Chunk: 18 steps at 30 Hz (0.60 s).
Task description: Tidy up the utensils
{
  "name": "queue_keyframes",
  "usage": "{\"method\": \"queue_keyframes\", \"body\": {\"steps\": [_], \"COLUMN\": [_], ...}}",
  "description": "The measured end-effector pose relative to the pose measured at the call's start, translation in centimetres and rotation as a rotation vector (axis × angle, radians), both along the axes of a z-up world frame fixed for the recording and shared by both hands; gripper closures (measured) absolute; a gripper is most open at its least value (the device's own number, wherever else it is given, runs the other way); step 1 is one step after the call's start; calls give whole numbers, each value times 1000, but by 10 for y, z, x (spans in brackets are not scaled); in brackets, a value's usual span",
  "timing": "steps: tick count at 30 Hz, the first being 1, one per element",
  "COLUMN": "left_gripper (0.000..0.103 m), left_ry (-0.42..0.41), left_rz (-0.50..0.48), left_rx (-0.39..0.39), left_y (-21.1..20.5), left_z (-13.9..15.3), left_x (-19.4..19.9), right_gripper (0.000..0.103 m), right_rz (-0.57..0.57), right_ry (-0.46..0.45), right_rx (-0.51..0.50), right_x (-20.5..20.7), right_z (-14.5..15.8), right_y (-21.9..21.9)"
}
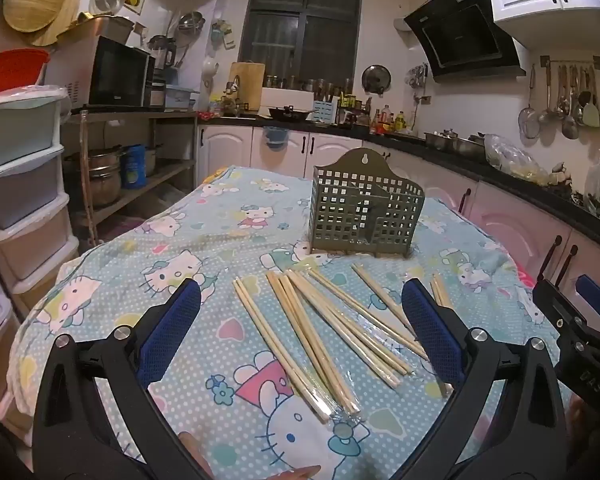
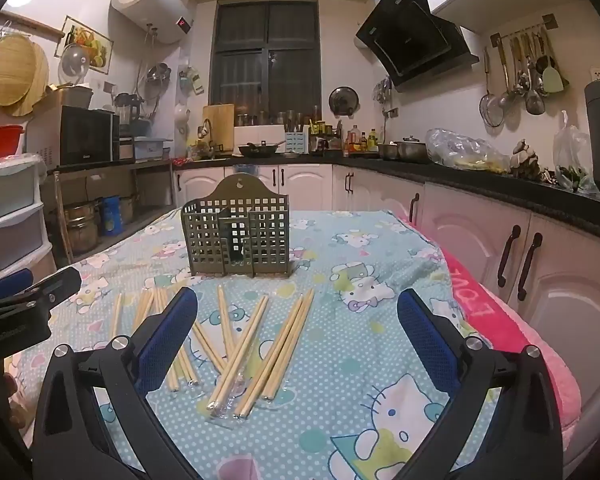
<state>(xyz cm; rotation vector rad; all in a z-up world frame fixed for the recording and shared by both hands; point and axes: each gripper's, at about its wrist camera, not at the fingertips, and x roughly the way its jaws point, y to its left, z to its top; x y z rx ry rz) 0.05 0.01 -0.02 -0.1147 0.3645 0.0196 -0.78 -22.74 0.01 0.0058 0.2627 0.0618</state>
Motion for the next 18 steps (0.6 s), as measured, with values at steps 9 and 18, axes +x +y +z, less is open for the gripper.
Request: {"method": "queue_keyframes", "body": {"steps": [9, 18], "left_gripper": [11, 11], "left_ry": [-5, -6], "left_rz": [0, 0], "left_rx": [-2, -3], "left_y": [0, 0], "left_z": [0, 0], "left_x": [0, 0], "right_gripper": [6, 6], "right_rz": [-2, -4], "right_ry": [1, 0], "right_rx": [-2, -4], "right_x": [0, 0], "right_z": [2, 2], "right_y": [-1, -1]}}
